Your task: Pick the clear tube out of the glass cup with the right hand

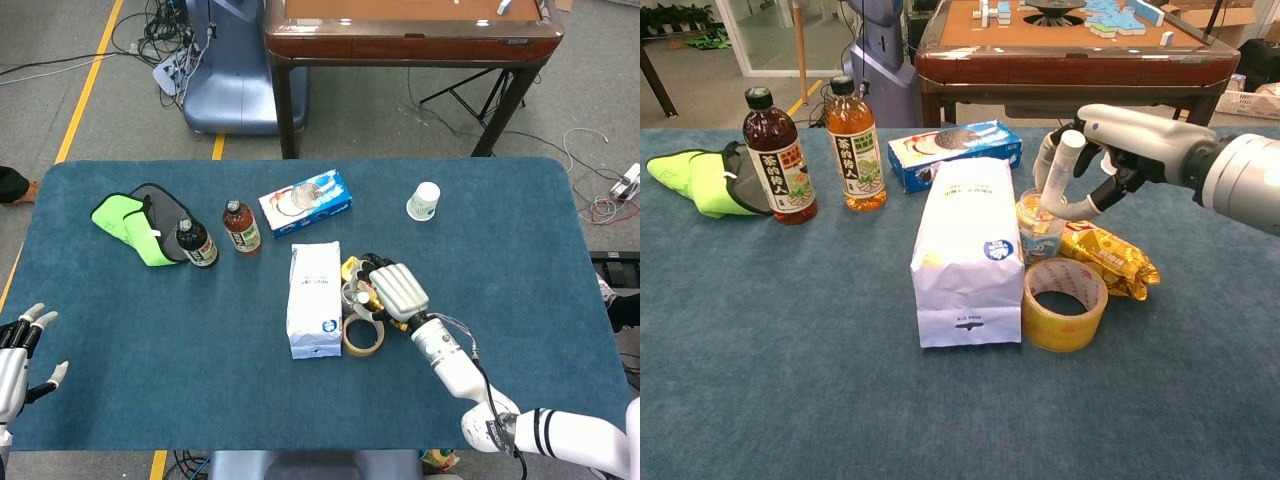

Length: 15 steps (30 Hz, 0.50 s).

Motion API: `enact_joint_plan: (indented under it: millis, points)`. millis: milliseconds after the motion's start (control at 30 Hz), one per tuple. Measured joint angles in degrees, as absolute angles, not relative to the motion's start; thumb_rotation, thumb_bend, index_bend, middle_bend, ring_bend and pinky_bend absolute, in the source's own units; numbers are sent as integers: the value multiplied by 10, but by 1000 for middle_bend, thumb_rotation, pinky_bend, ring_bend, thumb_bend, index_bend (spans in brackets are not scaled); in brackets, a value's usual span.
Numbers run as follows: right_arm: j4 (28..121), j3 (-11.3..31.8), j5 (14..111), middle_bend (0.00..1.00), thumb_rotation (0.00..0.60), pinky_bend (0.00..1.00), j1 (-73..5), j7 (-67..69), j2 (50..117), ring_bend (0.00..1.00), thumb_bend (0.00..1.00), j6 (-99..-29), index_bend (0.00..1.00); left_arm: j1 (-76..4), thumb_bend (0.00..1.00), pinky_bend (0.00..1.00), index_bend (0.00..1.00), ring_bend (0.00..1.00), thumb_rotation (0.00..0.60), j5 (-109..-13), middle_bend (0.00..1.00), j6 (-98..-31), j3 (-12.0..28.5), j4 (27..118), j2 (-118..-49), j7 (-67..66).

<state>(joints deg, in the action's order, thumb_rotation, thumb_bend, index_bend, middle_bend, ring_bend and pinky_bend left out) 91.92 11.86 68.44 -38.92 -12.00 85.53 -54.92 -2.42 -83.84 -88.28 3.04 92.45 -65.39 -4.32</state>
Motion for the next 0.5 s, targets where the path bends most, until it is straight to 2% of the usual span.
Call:
enact_joint_plan:
  millis: [500]
  points:
    - [912,113,678,333,600,274,-395,-115,856,161,412,-548,510,-23,297,141,182,165,600,-835,91,-880,31,919,-656,-42]
